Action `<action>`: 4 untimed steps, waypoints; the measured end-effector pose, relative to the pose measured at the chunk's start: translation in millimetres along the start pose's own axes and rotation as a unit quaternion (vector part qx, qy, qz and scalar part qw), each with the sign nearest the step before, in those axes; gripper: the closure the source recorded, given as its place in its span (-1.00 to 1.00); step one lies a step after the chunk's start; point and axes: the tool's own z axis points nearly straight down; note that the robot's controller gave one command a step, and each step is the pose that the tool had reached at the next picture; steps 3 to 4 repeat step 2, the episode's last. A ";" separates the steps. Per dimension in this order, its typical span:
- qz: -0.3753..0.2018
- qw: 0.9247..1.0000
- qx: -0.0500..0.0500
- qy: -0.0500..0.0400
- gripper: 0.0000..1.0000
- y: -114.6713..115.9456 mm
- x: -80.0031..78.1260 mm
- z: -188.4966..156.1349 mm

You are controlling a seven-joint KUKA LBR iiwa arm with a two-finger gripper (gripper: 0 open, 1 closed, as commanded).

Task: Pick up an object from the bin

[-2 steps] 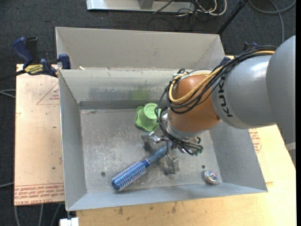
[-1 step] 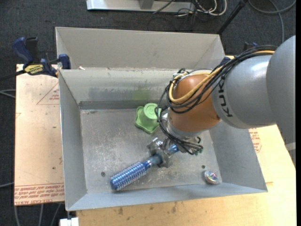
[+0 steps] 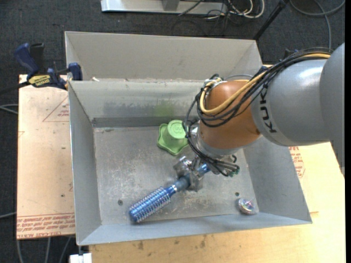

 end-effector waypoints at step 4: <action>0.002 1.000 0.002 -0.003 1.00 0.1 -3.9 -93.7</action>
Offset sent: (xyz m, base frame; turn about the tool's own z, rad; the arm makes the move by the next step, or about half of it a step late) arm 0.0000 0.0001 0.0211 0.0000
